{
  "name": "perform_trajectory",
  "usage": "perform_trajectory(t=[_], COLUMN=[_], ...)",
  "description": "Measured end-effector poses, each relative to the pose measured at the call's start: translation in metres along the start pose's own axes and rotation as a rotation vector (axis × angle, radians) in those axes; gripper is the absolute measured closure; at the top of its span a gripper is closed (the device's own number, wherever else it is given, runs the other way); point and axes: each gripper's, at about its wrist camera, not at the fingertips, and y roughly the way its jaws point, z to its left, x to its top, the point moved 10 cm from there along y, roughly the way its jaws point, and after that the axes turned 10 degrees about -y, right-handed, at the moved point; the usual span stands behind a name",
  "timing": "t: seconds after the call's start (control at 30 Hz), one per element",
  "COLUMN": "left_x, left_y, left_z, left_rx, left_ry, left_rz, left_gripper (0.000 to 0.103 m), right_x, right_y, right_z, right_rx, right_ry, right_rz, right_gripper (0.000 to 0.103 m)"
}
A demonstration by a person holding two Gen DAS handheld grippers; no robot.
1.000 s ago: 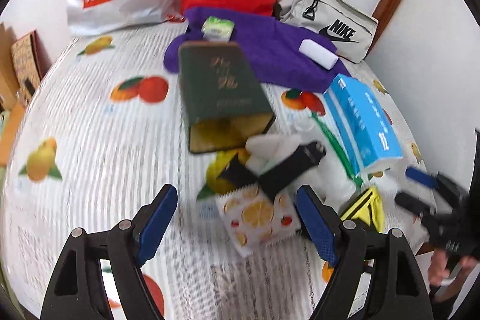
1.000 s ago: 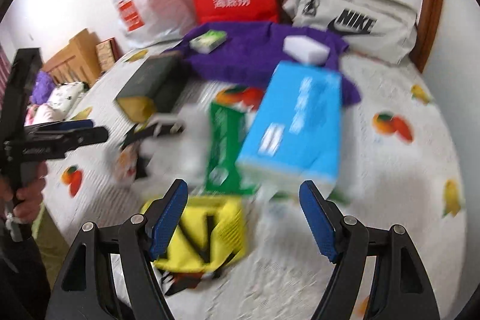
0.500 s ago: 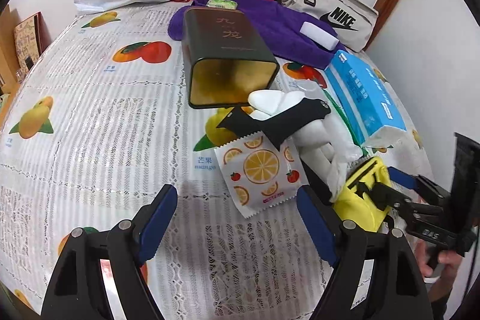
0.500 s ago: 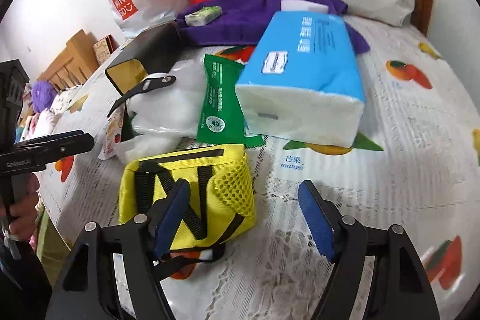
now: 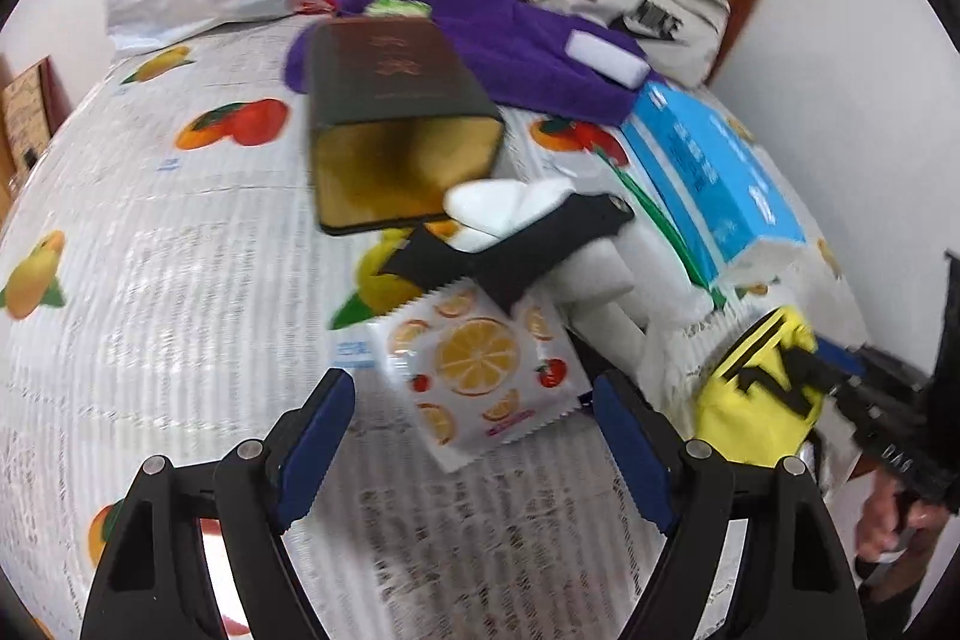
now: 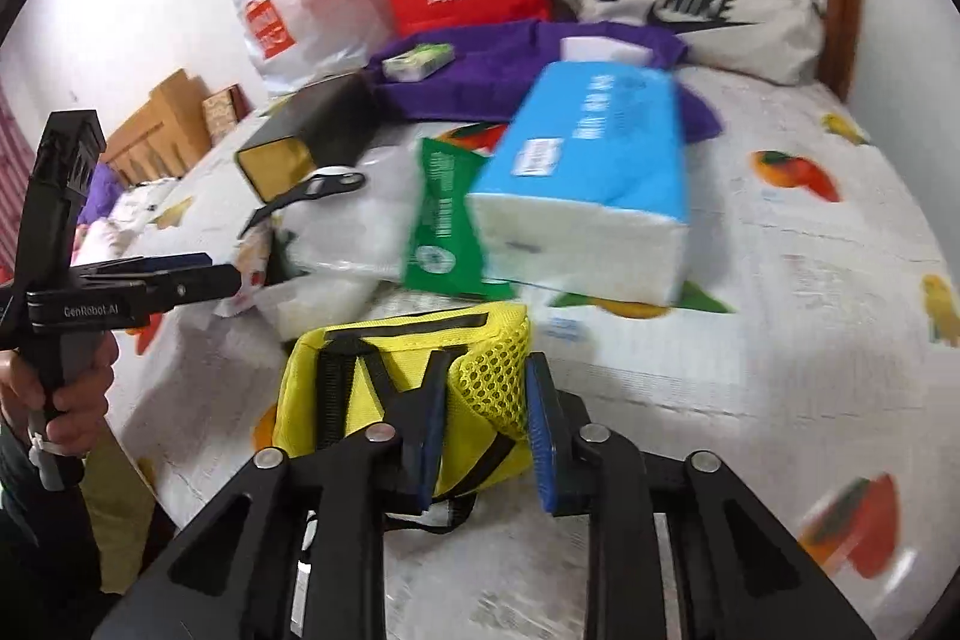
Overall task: Organize soft objects
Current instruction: 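Grasp the yellow mesh bag with the right tool, then grasp the orange-print wipe packet with the left tool while the right tool lifts the yellow bag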
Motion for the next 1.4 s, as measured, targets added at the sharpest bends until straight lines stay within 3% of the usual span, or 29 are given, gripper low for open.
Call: perform_trajectory(t=[0.07,0.2,0.23,0.27,0.37,0.43,0.57,0.87,1.07,1.4], left_x=[0.000,0.007,0.008,0.008,0.008,0.006,0.001,-0.006,-0.004,0.002], left_y=[0.007,0.013,0.012,0.010,0.005,0.001,-0.008,-0.015,-0.020,-0.050], left_z=[-0.004,-0.006,-0.006,-0.006,0.001,0.006,0.018,0.033,0.032,0.026], left_rx=[0.027,0.076,0.068,0.057,0.032,0.015,0.014,0.042,-0.016,-0.073], left_ry=[0.020,0.043,0.039,0.046,0.041,0.027,0.022,0.019,-0.020,-0.046], left_rz=[0.002,-0.052,-0.065,-0.073,-0.067,-0.058,-0.059,-0.065,-0.074,-0.112], left_gripper=[0.020,0.020,0.027,0.043,0.060,0.069,0.081,0.085,0.092,0.095], right_x=[-0.003,-0.015,-0.018,-0.018,-0.018,-0.017,-0.016,-0.022,-0.020,-0.008], right_y=[-0.003,0.009,0.011,0.013,0.016,0.017,0.014,0.012,0.008,-0.026], right_z=[-0.010,-0.019,-0.020,-0.020,-0.020,-0.020,-0.019,-0.023,-0.020,-0.020], right_rx=[-0.037,-0.027,-0.027,-0.031,-0.036,-0.029,-0.027,-0.045,-0.036,-0.023], right_ry=[0.011,0.052,0.055,0.057,0.059,0.066,0.063,0.095,0.075,0.105], right_rz=[0.004,0.044,0.052,0.055,0.044,0.030,0.017,0.030,0.016,-0.037], right_gripper=[0.079,0.079,0.076,0.075,0.072,0.076,0.078,0.074,0.079,0.080])
